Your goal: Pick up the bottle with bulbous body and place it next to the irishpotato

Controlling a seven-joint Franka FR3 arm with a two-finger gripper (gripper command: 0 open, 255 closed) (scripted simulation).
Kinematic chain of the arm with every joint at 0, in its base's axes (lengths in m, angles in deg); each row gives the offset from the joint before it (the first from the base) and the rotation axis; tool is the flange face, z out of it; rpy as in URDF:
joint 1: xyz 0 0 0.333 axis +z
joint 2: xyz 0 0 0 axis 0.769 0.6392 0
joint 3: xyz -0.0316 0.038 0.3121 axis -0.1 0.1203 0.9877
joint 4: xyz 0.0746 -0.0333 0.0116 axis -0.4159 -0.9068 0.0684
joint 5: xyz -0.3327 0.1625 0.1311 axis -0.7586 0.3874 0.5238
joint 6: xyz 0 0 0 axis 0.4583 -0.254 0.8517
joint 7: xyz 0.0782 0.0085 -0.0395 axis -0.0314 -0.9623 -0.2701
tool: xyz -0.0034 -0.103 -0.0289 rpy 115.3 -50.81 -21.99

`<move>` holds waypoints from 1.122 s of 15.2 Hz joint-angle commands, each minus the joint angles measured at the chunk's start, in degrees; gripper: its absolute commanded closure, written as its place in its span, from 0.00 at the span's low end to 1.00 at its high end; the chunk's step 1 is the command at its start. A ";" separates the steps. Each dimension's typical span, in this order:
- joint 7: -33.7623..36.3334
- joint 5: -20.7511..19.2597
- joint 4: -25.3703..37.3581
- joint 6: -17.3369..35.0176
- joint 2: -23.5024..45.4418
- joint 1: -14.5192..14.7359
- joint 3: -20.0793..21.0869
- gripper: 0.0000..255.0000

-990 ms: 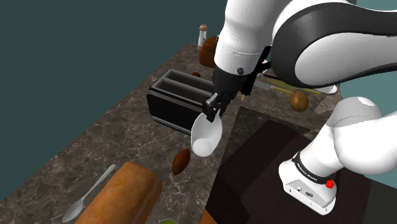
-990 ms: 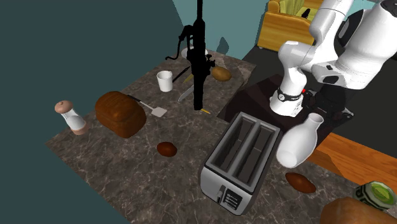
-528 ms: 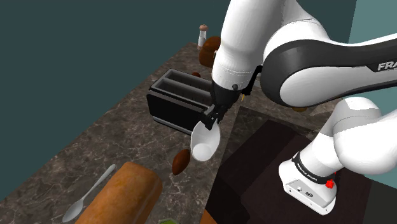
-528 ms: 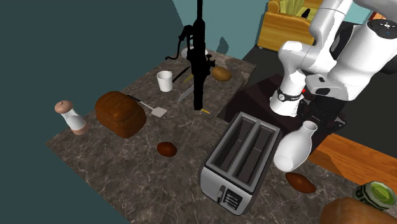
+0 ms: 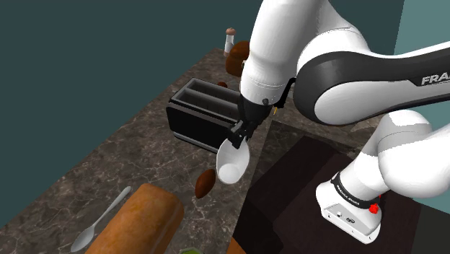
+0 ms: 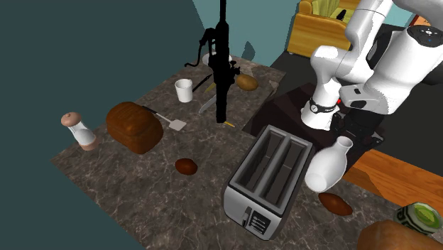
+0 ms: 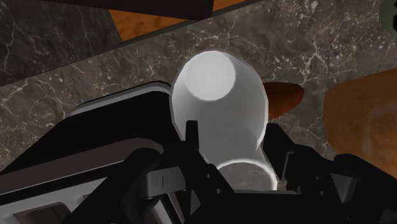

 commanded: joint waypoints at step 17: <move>-0.15 -0.43 5.29 -8.13 -2.88 0.07 -1.39 0.00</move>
